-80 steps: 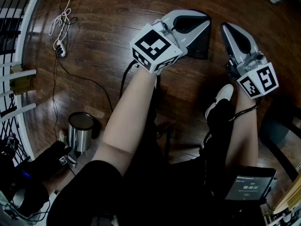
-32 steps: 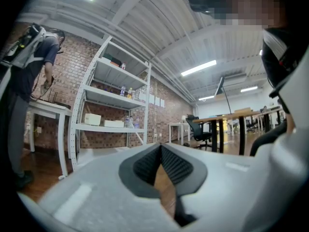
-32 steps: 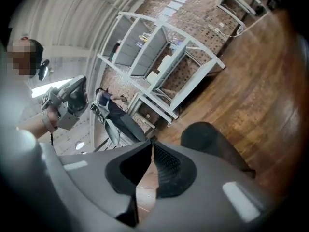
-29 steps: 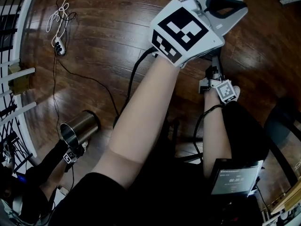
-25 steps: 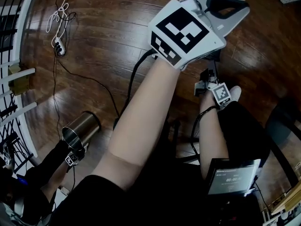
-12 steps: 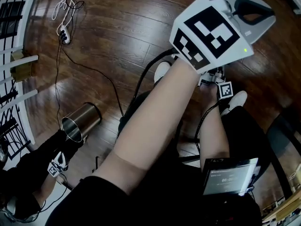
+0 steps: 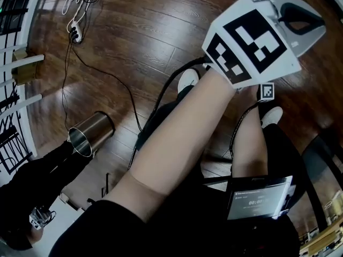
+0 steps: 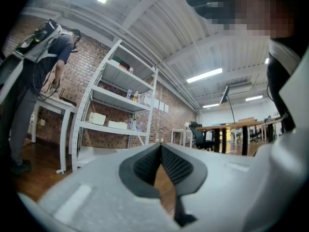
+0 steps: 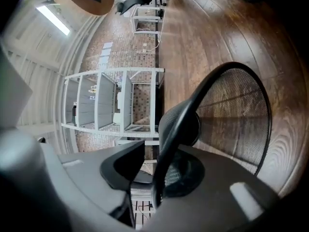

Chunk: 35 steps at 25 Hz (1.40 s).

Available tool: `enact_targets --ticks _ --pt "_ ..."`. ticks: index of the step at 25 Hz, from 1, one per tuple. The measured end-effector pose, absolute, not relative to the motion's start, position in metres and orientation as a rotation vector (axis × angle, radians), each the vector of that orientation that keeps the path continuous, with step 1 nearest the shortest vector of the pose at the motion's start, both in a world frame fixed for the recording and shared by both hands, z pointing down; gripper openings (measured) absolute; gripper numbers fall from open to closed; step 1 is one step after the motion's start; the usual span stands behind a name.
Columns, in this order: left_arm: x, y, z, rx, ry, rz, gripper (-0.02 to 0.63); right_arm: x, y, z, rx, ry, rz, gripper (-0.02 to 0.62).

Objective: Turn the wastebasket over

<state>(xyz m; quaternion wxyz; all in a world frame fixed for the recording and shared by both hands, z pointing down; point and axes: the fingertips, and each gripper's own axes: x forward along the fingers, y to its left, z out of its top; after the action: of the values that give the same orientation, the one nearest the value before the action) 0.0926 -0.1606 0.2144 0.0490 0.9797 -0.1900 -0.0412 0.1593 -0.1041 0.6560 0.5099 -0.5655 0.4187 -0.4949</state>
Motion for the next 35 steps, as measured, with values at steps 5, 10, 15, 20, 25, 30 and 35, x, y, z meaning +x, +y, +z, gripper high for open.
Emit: enact_targets --ticks 5,10,15,20,25,30,35 --pt "0.09 -0.162 0.213 2.984 -0.573 -0.135 0.0 0.158 -0.103 0.662 -1.393 0.978 -1.212 0.011" --pt "0.086 -0.164 0.208 2.967 -0.581 -0.169 0.0 0.167 -0.104 0.649 -1.411 1.038 -1.19 0.011" --pt "0.085 -0.162 0.205 2.969 -0.579 -0.183 0.0 0.181 -0.103 0.646 -1.444 1.083 -1.19 0.011" --pt "0.081 -0.162 0.202 2.982 -0.592 -0.181 0.0 0.189 -0.11 0.626 -1.488 1.329 -1.209 0.011" --pt "0.073 -0.161 0.194 2.996 -0.608 -0.197 0.0 0.19 -0.112 0.61 -1.521 1.626 -1.349 0.011" --pt "0.06 -0.161 0.19 3.009 -0.622 -0.173 0.0 0.198 -0.107 0.598 -1.557 1.801 -1.458 0.011" --pt "0.053 -0.153 0.185 2.985 -0.629 -0.206 0.0 0.189 -0.114 0.582 -1.671 2.311 -1.474 0.011"
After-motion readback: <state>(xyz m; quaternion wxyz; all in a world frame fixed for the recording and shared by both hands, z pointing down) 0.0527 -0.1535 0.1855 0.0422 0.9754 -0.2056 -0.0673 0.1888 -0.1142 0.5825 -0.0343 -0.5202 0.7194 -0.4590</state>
